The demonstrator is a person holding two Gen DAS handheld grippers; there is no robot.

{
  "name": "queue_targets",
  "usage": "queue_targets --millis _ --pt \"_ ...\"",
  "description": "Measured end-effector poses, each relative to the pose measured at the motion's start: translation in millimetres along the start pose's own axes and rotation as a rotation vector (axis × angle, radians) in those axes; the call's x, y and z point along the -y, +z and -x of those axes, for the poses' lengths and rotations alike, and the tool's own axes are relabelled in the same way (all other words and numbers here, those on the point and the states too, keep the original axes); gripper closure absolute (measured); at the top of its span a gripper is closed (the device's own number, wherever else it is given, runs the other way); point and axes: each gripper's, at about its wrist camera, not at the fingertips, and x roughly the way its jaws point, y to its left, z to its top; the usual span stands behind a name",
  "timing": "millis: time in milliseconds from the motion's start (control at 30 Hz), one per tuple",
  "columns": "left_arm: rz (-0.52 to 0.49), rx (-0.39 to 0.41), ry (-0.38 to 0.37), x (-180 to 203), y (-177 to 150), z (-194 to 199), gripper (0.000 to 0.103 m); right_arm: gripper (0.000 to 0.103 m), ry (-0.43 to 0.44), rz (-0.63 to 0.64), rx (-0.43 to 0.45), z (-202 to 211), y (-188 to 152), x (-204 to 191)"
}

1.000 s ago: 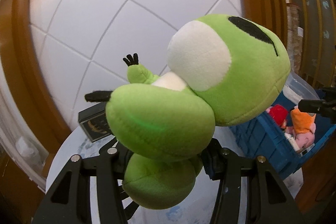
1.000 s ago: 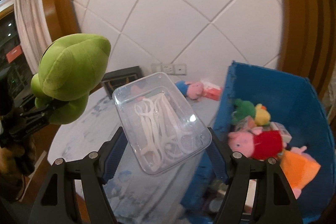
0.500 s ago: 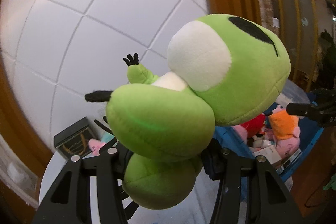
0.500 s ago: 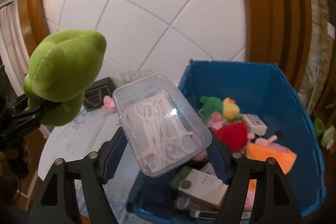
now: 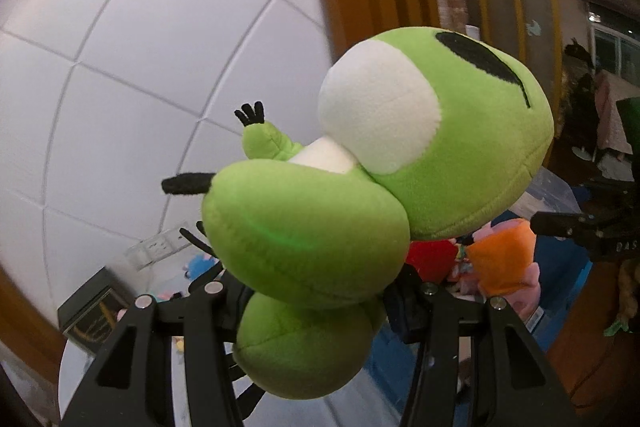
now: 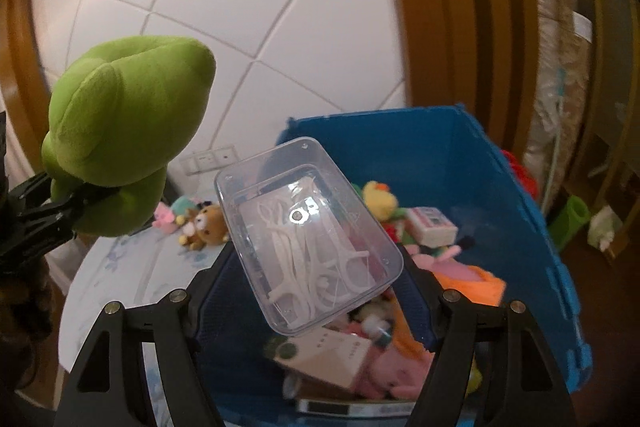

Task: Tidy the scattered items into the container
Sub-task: 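Lift and carry the frog with left tool while right tool carries the floss box to crate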

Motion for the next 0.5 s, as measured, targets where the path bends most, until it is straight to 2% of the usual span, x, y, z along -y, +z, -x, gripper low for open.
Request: queue_targets --millis 500 --pt "-0.076 0.044 -0.156 47.3 53.0 -59.6 0.052 0.030 -0.074 -0.066 -0.023 -8.1 -7.2 42.5"
